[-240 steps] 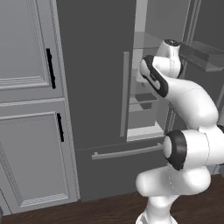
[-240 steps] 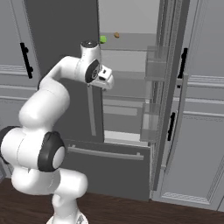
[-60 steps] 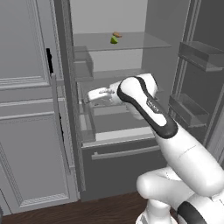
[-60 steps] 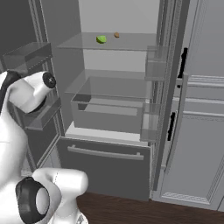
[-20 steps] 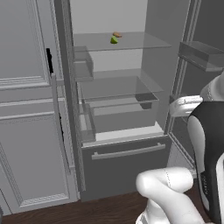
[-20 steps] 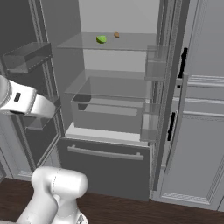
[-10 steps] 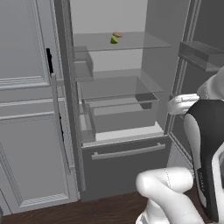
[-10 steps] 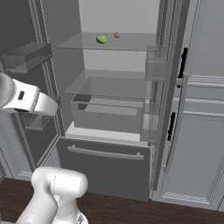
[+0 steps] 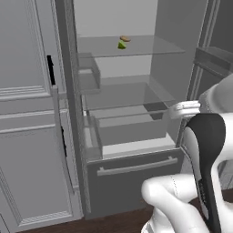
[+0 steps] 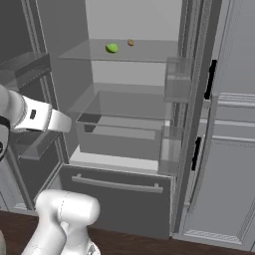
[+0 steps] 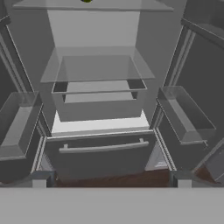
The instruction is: Grab a lemon wedge from the fridge and one ice cube from the ice bowl, and put them in the glass of lemonade.
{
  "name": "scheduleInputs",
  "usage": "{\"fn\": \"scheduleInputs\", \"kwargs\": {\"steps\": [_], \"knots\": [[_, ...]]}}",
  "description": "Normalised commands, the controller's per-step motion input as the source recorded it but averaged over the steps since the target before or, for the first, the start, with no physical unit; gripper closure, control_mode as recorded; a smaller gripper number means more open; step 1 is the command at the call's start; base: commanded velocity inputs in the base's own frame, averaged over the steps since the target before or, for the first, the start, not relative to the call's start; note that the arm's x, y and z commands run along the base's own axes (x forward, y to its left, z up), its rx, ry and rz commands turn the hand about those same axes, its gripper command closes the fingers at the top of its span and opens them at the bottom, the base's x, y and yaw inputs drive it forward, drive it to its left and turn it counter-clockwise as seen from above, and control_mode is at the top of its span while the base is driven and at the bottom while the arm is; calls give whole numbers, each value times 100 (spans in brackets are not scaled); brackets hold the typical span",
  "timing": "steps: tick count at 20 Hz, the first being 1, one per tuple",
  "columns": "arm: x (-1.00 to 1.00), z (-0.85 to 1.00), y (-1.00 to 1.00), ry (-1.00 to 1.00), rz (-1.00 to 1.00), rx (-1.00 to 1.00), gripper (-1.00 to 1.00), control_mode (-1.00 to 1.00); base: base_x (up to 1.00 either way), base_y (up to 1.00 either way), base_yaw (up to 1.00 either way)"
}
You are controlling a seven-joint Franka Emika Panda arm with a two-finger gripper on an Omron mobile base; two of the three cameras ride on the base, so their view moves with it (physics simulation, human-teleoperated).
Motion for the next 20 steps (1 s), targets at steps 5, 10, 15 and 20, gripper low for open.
{"fn": "scheduleInputs", "kwargs": {"steps": [5,10,15,20], "knots": [[0,0,0,0,0,0,-100,100,100,-2,0],[0,0,0,0,0,0,-100,100,90,0,0],[1,8,0,-4,0,1,-100,-100,40,0,0],[-14,68,0,-25,0,12,-100,-100,0,0,0]]}}
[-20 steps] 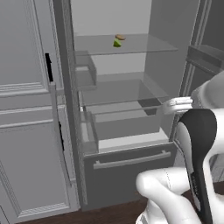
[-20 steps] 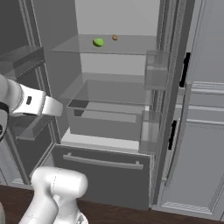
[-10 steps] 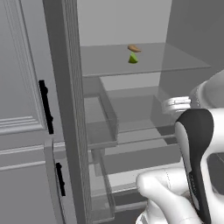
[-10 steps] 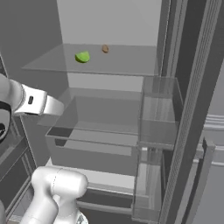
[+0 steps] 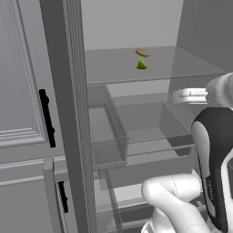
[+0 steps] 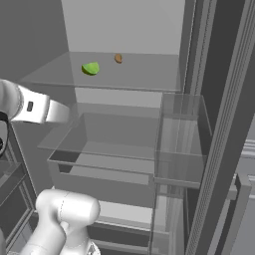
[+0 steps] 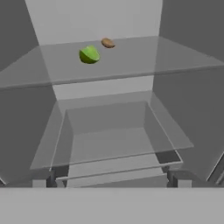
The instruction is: Grab a lemon wedge from the fridge and one ice cube from the ice bowl, and put them in the glass of lemonade.
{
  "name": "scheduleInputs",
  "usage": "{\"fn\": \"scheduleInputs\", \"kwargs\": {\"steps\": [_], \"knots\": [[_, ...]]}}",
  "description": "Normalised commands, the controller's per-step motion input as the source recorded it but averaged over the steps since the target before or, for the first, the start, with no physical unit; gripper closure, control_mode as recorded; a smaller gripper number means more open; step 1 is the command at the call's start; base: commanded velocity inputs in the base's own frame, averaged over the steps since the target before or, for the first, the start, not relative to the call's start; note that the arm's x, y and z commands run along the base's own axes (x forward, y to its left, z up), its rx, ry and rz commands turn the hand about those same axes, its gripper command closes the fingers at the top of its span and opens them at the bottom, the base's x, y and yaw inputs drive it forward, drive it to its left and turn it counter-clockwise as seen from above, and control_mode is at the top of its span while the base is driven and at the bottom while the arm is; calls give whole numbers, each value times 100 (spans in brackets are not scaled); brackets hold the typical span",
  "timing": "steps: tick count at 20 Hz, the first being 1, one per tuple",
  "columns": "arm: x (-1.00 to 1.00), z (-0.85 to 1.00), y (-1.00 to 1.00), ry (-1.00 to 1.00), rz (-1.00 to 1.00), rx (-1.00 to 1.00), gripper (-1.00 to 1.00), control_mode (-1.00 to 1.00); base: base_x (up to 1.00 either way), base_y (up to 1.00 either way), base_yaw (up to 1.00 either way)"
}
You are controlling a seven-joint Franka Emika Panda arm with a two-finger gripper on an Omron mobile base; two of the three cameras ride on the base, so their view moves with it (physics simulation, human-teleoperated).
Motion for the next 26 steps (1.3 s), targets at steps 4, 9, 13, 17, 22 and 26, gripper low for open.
{"fn": "scheduleInputs", "kwargs": {"steps": [4,9,13,17,22,26], "knots": [[36,84,3,-19,0,14,-100,-100,0,0,0],[99,56,18,0,0,4,-100,-100,0,0,0],[93,-1,53,6,-9,-3,-100,-100,0,0,0],[57,-47,20,21,-3,-3,-100,-100,0,0,0],[27,-8,-2,25,0,0,-100,-100,0,0,0],[49,-19,0,-5,0,0,-100,-100,0,0,0]]}}
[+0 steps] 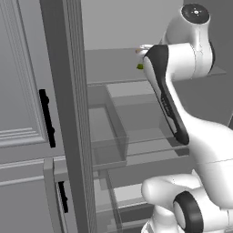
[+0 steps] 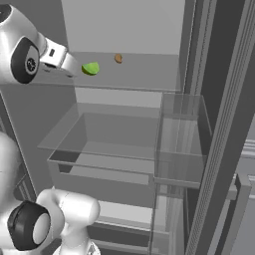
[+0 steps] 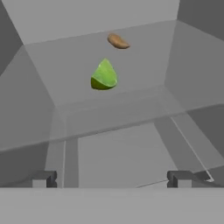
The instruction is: Grab a lemon wedge from the fridge and one ice cube from the ice bowl, and put them in the glass of lemonade.
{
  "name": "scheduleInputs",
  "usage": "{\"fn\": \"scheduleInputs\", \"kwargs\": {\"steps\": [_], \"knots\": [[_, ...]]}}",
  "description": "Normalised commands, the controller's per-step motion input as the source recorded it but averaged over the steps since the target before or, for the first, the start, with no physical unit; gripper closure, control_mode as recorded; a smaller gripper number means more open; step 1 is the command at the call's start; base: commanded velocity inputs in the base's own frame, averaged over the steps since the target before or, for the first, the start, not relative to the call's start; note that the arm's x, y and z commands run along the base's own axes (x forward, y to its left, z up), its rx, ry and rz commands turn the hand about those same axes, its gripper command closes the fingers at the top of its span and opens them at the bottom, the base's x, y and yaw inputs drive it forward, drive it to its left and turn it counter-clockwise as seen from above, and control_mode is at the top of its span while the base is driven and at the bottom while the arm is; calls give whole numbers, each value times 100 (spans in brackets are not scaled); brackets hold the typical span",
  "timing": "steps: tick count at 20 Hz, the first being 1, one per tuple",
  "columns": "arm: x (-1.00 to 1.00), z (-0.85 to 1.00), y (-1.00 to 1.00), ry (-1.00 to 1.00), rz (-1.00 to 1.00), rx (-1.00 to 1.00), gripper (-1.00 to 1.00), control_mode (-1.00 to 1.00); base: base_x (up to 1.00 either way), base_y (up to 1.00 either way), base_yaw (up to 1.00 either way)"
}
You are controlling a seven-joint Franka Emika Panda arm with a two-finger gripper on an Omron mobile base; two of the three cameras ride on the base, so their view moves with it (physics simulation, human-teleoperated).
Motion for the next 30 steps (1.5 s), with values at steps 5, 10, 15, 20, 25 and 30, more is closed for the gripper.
{"fn": "scheduleInputs", "kwargs": {"steps": [5,10,15,20,25,30], "knots": [[100,-18,0,0,1,0,-100,-100,0,0,0],[75,8,-13,8,5,0,-100,-100,0,0,0],[48,-23,-7,5,3,0,-100,-100,0,0,0],[45,-18,0,0,1,0,-100,-100,0,0,0],[59,1,0,0,0,0,-100,-100,0,0,0],[38,0,0,4,0,0,-100,-100,0,0,0]]}}
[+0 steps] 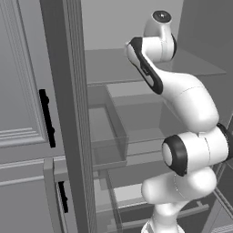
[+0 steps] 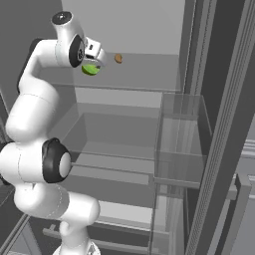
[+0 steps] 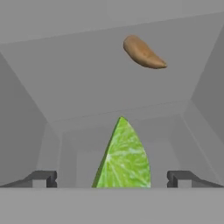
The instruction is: Grab a lemon wedge from the fridge and one ice cube from the ice bowl, and put them in the glass of lemonade.
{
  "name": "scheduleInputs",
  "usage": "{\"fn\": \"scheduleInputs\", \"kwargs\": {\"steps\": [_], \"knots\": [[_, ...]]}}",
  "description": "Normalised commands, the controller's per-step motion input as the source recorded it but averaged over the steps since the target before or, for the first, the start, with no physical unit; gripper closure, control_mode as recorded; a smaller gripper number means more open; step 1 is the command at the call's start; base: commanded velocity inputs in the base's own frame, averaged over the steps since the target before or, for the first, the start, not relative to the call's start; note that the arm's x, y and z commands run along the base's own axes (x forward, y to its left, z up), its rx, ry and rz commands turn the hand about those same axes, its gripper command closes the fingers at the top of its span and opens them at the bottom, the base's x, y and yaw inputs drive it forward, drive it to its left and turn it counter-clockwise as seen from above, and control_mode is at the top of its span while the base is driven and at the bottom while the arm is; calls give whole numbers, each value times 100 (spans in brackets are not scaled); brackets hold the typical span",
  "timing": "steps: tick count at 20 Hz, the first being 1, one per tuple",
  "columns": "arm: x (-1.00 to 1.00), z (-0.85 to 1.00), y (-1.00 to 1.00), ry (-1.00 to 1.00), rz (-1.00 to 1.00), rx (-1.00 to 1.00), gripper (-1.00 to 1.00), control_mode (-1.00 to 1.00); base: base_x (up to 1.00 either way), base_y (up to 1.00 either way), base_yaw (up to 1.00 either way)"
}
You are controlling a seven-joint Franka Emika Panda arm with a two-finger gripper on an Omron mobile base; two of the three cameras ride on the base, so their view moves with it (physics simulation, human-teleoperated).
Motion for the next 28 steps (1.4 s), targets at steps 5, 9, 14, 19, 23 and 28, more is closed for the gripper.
{"fn": "scheduleInputs", "kwargs": {"steps": [5,9,14,19,23,28], "knots": [[0,-14,0,1,0,0,-100,-100,0,0,0],[0,-37,0,0,0,0,-100,-100,0,0,0],[4,-49,0,-1,0,0,-100,-100,0,0,0],[2,-18,0,0,0,0,-100,-100,0,0,0],[-1,0,0,0,0,0,-100,-100,0,0,0],[-4,47,0,-6,0,0,-100,-100,0,0,0]]}}
